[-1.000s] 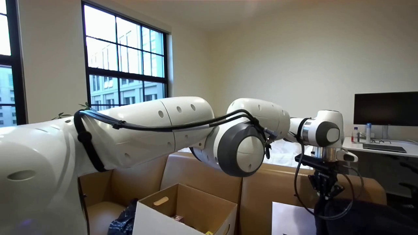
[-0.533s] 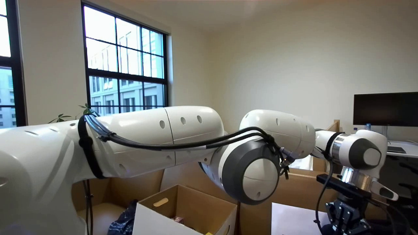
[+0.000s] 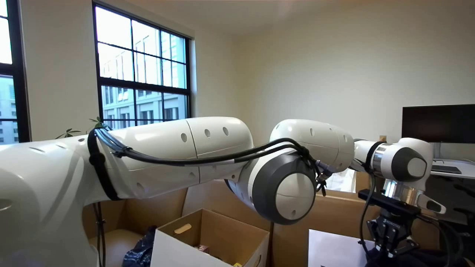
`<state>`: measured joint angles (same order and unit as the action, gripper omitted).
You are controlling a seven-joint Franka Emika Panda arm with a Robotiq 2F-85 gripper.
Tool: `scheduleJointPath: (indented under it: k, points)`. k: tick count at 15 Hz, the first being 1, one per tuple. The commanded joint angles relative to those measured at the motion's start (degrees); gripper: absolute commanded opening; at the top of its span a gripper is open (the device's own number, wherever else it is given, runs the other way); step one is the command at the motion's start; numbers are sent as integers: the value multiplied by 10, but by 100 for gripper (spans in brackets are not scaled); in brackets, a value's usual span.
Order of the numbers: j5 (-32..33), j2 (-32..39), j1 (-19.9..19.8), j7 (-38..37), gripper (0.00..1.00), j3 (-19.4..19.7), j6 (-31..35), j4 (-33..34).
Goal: Put the dark blue cloth in the box
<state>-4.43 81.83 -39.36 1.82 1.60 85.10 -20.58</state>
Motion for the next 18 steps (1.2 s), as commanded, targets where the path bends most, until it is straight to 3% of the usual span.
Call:
scheduleJointPath:
  k: [1, 2, 3, 5, 8, 12, 18]
  points:
    - [14, 55, 13, 27, 6, 9, -34, -12]
    - [13, 56, 17, 36, 6, 7, -32, -41]
    - [12, 35, 27, 41, 6, 4, -8, -112]
    - [4, 56, 46, 64, 6, -6, -7, -141]
    - [33, 65, 79, 126, 5, 16, -22, -137]
    - [104, -8, 112, 193, 5, 39, 13, -207]
    - [172, -90, 134, 269, 6, 55, 192, -321]
